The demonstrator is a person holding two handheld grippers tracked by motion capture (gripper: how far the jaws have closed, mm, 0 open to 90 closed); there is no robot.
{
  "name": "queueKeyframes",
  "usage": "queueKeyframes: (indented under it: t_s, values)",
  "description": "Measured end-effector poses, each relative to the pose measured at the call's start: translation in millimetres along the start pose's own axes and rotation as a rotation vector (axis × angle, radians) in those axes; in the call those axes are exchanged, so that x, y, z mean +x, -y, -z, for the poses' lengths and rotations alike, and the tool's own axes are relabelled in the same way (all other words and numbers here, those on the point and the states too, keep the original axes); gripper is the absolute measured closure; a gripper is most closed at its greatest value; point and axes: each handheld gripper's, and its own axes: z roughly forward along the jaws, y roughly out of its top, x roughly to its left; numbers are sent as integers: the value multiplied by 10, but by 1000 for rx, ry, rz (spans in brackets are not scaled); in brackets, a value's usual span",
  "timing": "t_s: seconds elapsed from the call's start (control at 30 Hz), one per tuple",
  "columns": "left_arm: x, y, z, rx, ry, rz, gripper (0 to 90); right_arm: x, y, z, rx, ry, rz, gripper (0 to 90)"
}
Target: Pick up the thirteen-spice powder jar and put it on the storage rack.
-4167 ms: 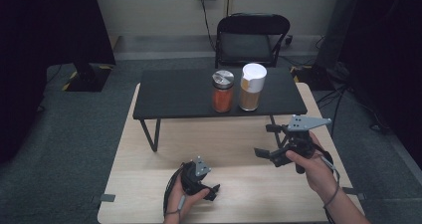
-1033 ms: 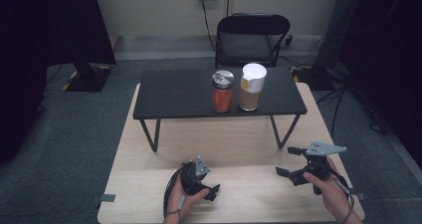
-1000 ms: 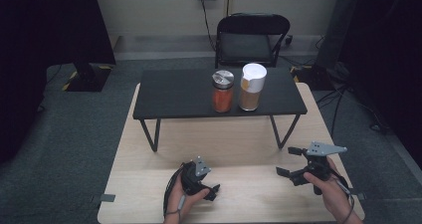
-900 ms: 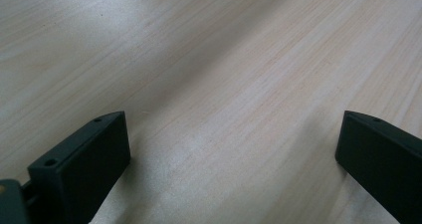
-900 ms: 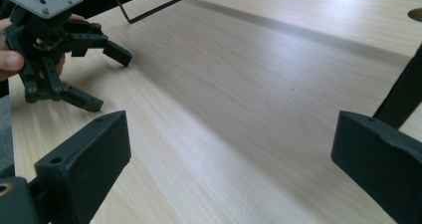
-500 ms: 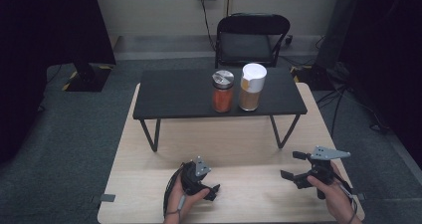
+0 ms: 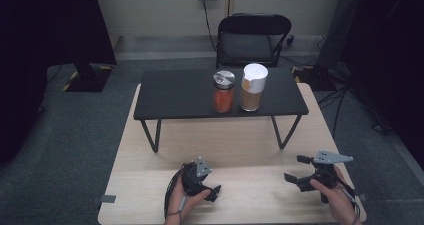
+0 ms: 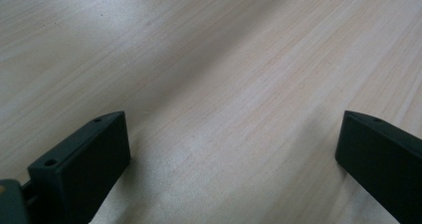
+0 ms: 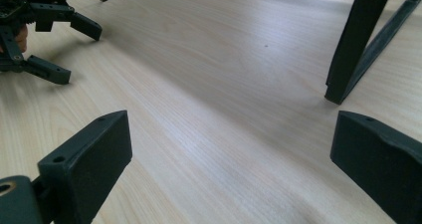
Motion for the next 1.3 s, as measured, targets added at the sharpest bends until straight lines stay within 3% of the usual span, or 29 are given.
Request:
queueKeyframes:
  t_s: [0.47,0.67,0.97,1.03,1.3]
  values:
    - [0,0,0,0,0,0,1,8,68,-24,42,31,-1,20]
    - [0,0,0,0,0,0,1,17,48,-48,86,51,4,20]
    - [0,0,0,0,0,0,1,94,-69,-134,218,118,50,23]
    - [0,0,0,0,0,0,1,153,-94,-151,238,148,89,27]
    - [0,0,0,0,0,0,1,174,-93,-165,244,153,101,19]
